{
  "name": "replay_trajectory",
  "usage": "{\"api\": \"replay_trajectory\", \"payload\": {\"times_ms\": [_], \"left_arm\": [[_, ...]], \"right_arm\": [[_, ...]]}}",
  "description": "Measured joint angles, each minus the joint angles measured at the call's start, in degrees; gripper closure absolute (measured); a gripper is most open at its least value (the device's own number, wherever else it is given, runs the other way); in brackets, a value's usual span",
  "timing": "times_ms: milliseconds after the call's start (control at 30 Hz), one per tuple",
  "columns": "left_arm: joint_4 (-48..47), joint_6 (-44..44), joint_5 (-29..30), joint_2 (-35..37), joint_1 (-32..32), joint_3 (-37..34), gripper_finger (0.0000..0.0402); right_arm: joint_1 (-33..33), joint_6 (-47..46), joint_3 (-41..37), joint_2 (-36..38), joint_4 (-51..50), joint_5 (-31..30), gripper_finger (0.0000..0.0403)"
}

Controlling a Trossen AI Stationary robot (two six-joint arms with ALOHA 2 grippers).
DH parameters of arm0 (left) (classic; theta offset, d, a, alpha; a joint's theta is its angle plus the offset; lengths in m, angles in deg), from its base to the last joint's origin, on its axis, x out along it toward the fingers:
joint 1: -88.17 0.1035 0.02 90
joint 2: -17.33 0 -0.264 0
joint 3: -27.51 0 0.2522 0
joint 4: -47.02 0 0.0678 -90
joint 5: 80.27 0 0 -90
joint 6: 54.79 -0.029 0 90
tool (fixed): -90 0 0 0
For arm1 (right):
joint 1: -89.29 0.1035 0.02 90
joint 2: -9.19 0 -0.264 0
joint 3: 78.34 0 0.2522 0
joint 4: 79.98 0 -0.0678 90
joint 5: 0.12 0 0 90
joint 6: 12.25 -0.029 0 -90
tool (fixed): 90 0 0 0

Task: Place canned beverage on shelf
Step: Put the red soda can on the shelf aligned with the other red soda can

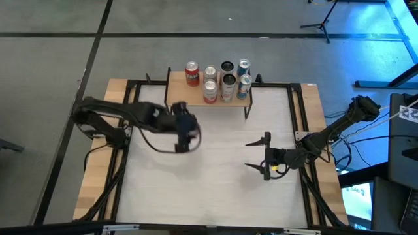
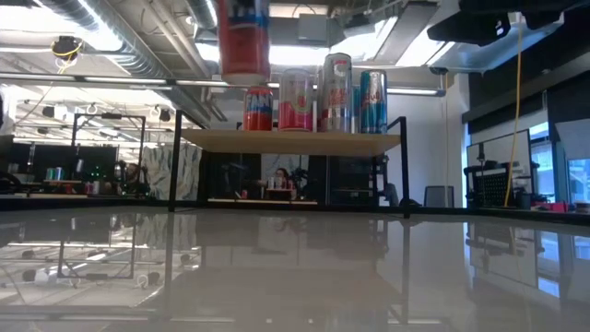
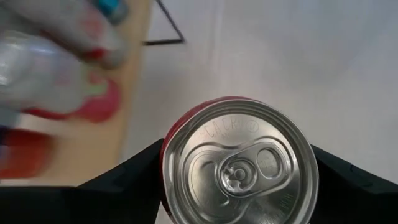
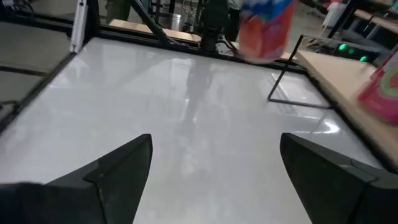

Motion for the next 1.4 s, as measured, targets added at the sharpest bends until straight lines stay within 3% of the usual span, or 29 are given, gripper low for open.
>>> {"api": "replay_trajectory", "payload": {"times_ms": [233, 500, 667, 867, 1167, 1400], "left_arm": [[0.2, -10.5, -4.2, 6.5, 10.5, 0.0, 0.0120], [1.1, -23.3, -21.4, 5.3, 29.1, 0.0, 0.0118], [2.4, -27.7, -28.0, 4.0, 36.2, 0.0, 0.0117], [2.5, -30.3, -33.2, 0.6, 40.3, 0.1, 0.0116], [2.9, -32.3, -31.1, -3.3, 41.8, 0.1, 0.0116], [5.2, -33.8, -32.4, -3.6, 41.9, 0.0, 0.0116]], "right_arm": [[0.0, 3.2, 0.0, 0.0, -0.5, -6.1, 0.0054], [0.0, 5.5, 0.0, 0.0, -0.6, -11.5, 0.0054], [0.0, 7.6, 0.0, 0.0, -0.7, -11.8, 0.0054], [0.0, 9.2, 0.0, 0.0, -0.6, -13.6, 0.0054], [-2.0, 8.7, 0.0, 0.0, -0.5, -13.7, 0.0054], [-5.5, 7.4, 0.0, 0.0, -0.7, -8.5, 0.0054]]}}
